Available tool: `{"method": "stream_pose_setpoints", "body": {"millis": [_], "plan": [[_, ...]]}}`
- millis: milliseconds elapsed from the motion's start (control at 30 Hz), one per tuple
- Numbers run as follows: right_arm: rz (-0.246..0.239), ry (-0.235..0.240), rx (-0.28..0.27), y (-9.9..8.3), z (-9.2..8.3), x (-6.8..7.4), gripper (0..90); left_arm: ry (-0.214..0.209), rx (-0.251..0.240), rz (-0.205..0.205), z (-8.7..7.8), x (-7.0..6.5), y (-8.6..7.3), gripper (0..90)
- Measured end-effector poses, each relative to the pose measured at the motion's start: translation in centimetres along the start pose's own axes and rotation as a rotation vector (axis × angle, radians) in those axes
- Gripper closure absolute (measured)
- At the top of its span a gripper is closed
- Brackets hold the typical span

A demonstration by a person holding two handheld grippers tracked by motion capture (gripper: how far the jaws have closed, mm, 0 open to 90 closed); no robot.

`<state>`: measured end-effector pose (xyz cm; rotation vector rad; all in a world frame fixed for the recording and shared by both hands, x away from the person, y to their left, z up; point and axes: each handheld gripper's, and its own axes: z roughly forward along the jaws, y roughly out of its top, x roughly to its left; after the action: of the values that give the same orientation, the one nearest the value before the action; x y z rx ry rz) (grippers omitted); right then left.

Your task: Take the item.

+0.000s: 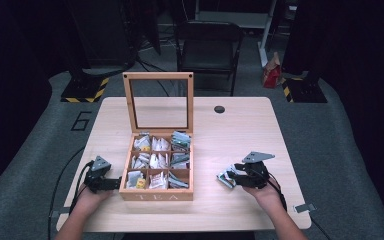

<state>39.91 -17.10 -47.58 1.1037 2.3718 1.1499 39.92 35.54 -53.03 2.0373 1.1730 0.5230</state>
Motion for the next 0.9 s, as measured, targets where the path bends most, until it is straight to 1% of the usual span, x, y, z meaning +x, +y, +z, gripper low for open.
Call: {"method": "stream_pose_setpoints", "body": {"millis": [33,133,200,300,367,433,467,500,533,567,600,633,667,733,767,867,900], "plan": [[0.000,0.001,-0.003,0.0,-0.1,-0.1,52.0,-0.001,0.000,0.001,0.0,0.0,0.0,16.1],[0.002,-0.017,-0.009,-0.1,-0.4,-0.6,52.0,0.000,0.000,0.000,0.0,0.0,0.0,16.1],[0.010,-0.019,-0.008,-0.1,-0.5,-0.7,52.0,-0.001,0.000,0.002,0.0,0.0,0.0,16.1],[0.031,-0.036,-0.018,-0.2,-0.8,-1.2,51.9,0.000,0.000,0.000,0.0,0.0,0.0,16.1],[0.028,-0.040,-0.015,-0.2,-0.9,-1.4,51.7,0.000,0.000,0.000,0.0,0.0,0.0,16.1],[0.041,-0.051,-0.020,-0.3,-1.0,-1.6,51.6,-0.001,0.000,0.001,0.0,0.0,0.0,16.1],[0.032,-0.061,-0.015,-0.4,-1.1,-1.9,51.5,0.000,0.000,0.000,0.0,0.0,0.0,16.1],[0.032,-0.061,-0.015,-0.4,-1.1,-1.9,51.5,0.000,0.000,0.000,0.0,0.0,0.0,16.1],[0.044,-0.071,-0.016,-0.5,-1.2,-2.1,51.4,-0.001,0.000,0.001,0.0,0.0,0.0,16.1],[0.044,-0.071,-0.016,-0.5,-1.2,-2.1,51.4,-0.001,0.000,0.001,0.0,0.0,0.0,16.1],[0.055,-0.073,-0.018,-0.6,-1.2,-2.3,51.4,0.000,0.000,0.000,0.0,0.0,0.0,16.1],[0.058,-0.072,-0.016,-0.6,-1.2,-2.4,51.4,0.002,0.001,0.004,0.0,0.0,0.0,16.1],[0.049,-0.077,-0.013,-0.7,-1.2,-2.5,51.4,0.000,0.000,-0.001,0.0,0.0,0.0,16.1],[0.061,-0.090,-0.010,-0.8,-1.2,-2.6,51.4,0.000,0.000,0.000,0.0,0.0,0.0,16.1],[0.060,-0.088,-0.006,-0.8,-1.2,-2.7,51.4,0.000,0.000,0.000,0.0,0.0,0.0,16.1],[0.056,-0.100,0.007,-1.0,-1.0,-2.9,51.4,0.000,0.000,0.001,0.0,0.0,0.0,16.1],[0.055,-0.111,0.009,-1.1,-0.9,-3.0,51.5,0.000,0.000,0.000,0.0,0.0,0.0,16.1]]}}
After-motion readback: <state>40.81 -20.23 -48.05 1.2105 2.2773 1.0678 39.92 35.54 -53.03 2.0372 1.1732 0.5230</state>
